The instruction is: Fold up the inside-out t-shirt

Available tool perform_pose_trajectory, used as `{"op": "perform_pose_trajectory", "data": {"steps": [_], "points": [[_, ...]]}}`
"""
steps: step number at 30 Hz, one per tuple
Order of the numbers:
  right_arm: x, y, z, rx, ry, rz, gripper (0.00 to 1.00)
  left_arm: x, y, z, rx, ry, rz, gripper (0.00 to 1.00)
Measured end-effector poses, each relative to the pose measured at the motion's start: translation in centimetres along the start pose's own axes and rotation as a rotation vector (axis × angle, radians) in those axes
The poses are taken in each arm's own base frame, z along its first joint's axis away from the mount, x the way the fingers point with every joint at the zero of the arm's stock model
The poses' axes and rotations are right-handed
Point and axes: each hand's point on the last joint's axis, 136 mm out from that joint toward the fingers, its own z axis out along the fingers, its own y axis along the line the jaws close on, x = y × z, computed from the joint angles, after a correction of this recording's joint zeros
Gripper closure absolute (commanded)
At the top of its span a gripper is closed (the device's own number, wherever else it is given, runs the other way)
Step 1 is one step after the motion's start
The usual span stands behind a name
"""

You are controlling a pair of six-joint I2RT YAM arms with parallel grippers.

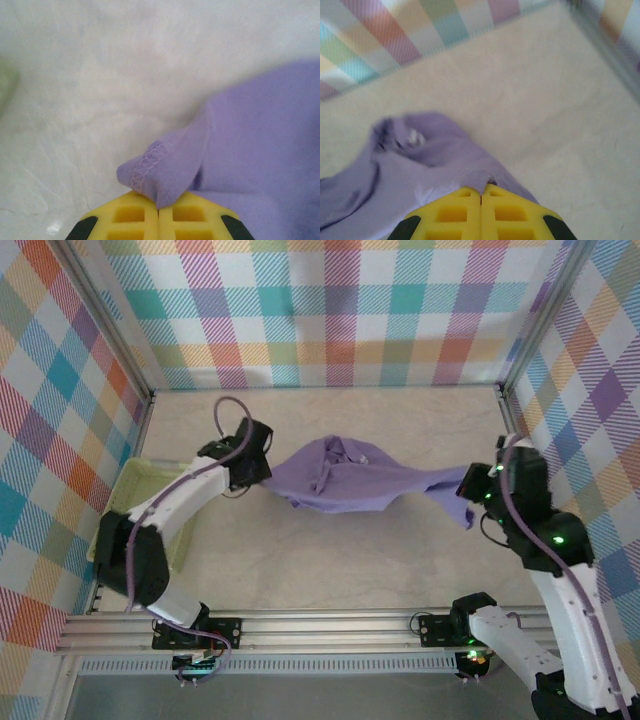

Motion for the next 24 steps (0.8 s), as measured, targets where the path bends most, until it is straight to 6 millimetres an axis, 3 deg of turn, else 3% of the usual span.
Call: {"op": "perform_pose_trajectory", "data": {"steps": [3, 6, 9, 11, 13, 17, 21, 24], "points": [[-5.0, 0.2, -4.0, -0.005, -0.161, -0.012, 1.0, -4.3, -0.9, -7.0, 0.117, -0.149, -0.014, 1.0], [-7.8, -0.3, -6.9, 0.01, -0.264, -0.021, 1.0, -6.6, -0.7, -12.6, 0.201, -0.262, -0.026, 1.0], [-8.6, -0.7, -7.8, 0.032, -0.299, -0.034, 1.0, -6.6, -0.4, -13.3, 0.199, -0.265, -0.008, 0.98], [-8.5, -0.7, -7.4, 0.039, -0.288, -0.041, 1.0, -6.1, -0.6, -11.6, 0.164, -0.216, 0.013, 0.98], [-7.9, -0.3, -6.0, 0.04, -0.254, -0.054, 1.0, -5.7, -1.2, -8.7, 0.111, -0.144, 0.041, 0.98], [-5.8, 0.9, -1.0, 0.045, -0.133, -0.087, 1.0, -4.4, -2.5, -0.3, -0.025, 0.02, 0.102, 0.9], [-3.0, 1.8, 5.7, 0.086, 0.018, -0.126, 1.0, -4.4, -3.7, 6.7, -0.137, 0.12, 0.147, 0.58], [-0.9, 1.5, 9.6, 0.126, 0.113, -0.141, 1.0, -4.8, -4.6, 9.8, -0.166, 0.146, 0.163, 0.44]]}}
